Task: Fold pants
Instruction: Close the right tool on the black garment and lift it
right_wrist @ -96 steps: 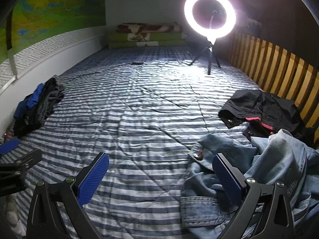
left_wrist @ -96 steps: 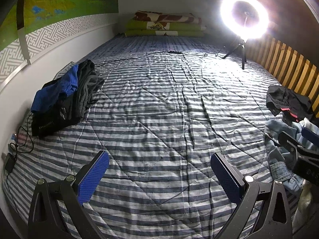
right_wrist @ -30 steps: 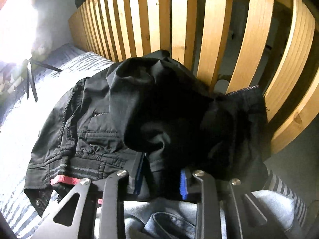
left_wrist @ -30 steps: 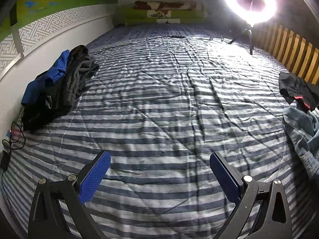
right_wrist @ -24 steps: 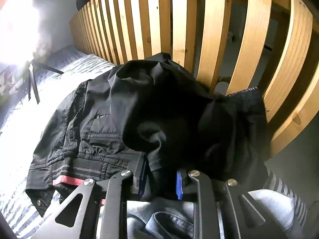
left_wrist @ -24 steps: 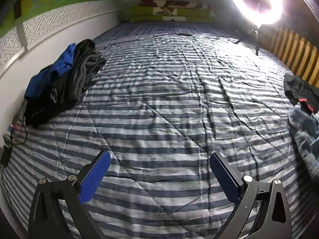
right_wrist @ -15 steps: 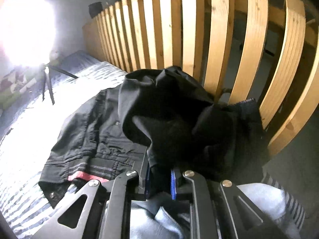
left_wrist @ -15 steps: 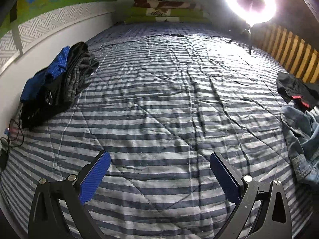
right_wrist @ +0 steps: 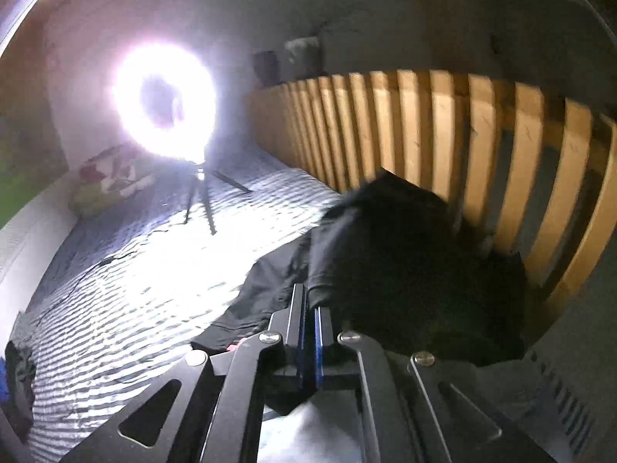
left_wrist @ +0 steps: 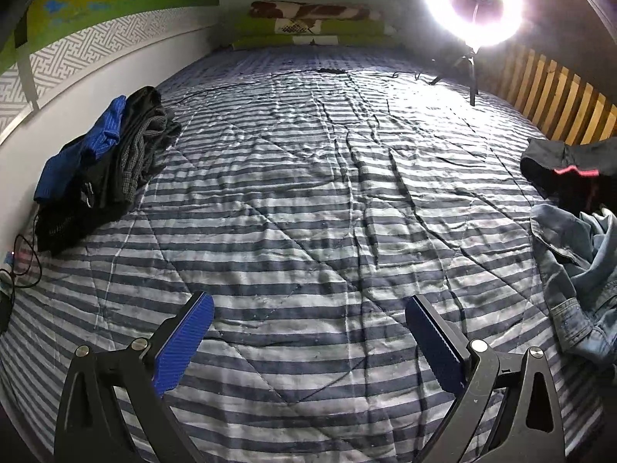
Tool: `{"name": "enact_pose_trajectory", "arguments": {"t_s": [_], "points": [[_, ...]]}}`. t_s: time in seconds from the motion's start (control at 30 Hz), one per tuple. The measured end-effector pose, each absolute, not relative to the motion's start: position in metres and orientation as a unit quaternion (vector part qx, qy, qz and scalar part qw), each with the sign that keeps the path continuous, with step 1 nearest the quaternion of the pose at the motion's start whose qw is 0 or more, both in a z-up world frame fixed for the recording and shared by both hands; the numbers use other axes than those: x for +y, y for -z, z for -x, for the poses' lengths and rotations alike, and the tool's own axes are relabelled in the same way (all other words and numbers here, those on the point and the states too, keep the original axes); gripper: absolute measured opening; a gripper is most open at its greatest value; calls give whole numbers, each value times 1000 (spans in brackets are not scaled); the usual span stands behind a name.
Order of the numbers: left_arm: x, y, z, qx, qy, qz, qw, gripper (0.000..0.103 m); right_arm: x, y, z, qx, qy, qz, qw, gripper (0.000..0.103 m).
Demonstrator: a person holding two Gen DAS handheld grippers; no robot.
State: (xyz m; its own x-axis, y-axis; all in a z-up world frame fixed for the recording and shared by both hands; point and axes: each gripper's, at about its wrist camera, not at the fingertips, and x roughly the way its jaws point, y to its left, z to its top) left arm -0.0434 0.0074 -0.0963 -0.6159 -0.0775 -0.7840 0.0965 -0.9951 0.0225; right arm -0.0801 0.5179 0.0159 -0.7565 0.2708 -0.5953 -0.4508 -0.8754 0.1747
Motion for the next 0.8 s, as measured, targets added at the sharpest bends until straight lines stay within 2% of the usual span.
{"name": "enact_pose_trajectory", "arguments": {"t_s": [0.13, 0.6, 0.8], "points": [[7, 93, 44, 12, 901, -432, 46, 101, 493, -58, 82, 153, -935, 283, 147, 3], [-2, 45, 12, 36, 924, -380, 31, 98, 326, -198, 65, 60, -964, 258, -2, 2], [-23, 9, -26, 56, 939, -335, 52, 98, 271, -260, 7, 42, -972, 220, -68, 2]]}}
